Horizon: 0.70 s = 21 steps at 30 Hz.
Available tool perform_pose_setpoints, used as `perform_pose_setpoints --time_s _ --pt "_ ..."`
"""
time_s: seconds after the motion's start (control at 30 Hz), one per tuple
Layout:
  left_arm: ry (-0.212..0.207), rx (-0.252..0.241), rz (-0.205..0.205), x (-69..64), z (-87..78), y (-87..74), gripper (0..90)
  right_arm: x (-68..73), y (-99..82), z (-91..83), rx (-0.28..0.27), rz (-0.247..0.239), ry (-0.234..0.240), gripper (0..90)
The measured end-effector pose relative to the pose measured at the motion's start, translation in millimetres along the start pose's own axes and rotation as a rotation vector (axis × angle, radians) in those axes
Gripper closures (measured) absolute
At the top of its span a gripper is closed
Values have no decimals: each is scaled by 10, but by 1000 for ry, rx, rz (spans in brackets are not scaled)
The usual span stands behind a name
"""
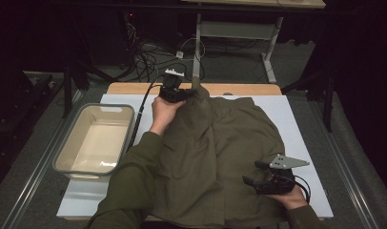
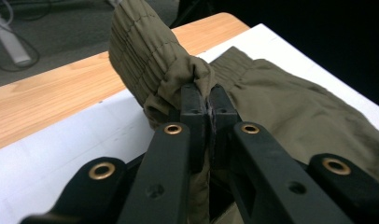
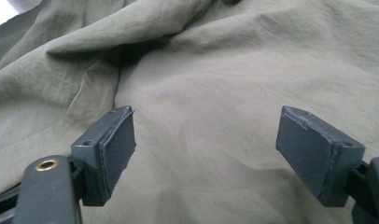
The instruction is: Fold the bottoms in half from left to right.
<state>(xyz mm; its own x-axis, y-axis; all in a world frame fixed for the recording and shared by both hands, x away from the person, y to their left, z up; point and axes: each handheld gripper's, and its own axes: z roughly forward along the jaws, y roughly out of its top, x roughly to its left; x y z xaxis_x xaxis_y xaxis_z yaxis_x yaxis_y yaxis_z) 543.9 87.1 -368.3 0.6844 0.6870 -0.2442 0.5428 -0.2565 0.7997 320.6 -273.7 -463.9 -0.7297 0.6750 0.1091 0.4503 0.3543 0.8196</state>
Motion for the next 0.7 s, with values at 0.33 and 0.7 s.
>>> perform_pose_setpoints --time_s 0.33,0.7 --pt "-67 -5 18 -176 103 90 856 1 0 1 1 -1 0 207" --pt "-127 2 31 -391 275 166 855 1 1 3 2 -1 2 207"
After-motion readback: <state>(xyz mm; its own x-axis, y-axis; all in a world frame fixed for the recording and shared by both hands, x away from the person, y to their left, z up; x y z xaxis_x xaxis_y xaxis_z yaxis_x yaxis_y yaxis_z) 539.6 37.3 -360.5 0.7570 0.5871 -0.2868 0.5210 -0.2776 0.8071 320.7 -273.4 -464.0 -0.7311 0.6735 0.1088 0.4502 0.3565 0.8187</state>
